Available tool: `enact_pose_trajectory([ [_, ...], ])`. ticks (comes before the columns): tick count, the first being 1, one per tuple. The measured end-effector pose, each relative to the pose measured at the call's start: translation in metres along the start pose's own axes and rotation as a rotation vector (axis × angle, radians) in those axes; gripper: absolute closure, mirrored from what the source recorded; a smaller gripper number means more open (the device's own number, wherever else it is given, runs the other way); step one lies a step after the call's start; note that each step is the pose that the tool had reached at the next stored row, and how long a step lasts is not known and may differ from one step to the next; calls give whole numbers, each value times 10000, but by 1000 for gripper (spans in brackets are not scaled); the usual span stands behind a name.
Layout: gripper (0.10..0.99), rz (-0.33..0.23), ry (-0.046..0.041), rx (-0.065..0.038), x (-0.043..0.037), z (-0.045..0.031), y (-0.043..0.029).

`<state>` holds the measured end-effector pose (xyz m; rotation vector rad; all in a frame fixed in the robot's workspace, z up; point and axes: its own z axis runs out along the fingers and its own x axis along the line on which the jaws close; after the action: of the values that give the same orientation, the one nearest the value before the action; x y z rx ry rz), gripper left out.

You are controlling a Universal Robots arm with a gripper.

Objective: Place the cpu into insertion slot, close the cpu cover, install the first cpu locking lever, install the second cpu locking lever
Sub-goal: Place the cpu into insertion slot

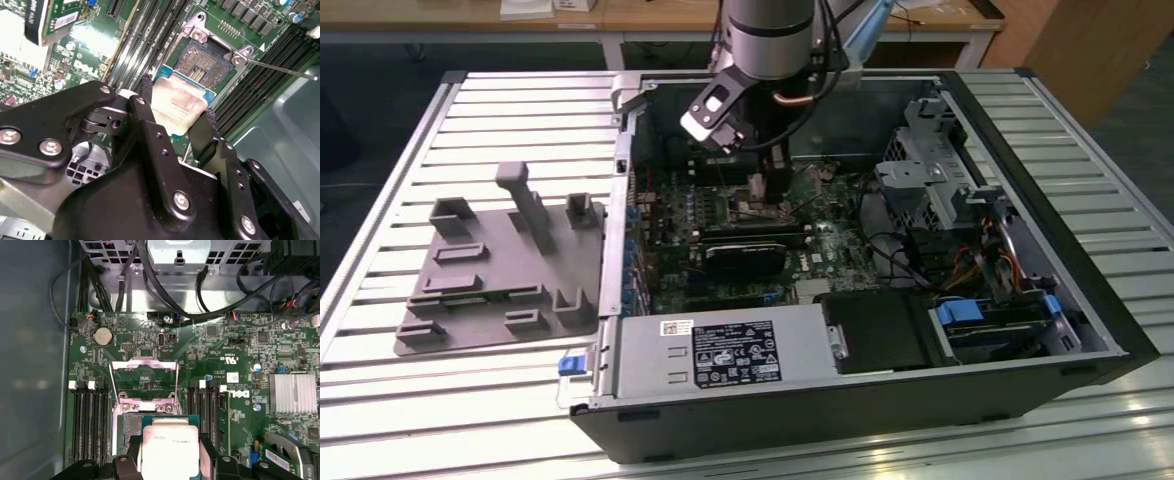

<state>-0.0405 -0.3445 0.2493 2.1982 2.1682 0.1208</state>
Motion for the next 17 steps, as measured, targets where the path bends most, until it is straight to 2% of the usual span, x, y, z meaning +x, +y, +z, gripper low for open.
enact_pose_trajectory([
  [9,549,-21,1,1,33,133,-60],
  [17,549,-53,15,2,45,222,-84],
])
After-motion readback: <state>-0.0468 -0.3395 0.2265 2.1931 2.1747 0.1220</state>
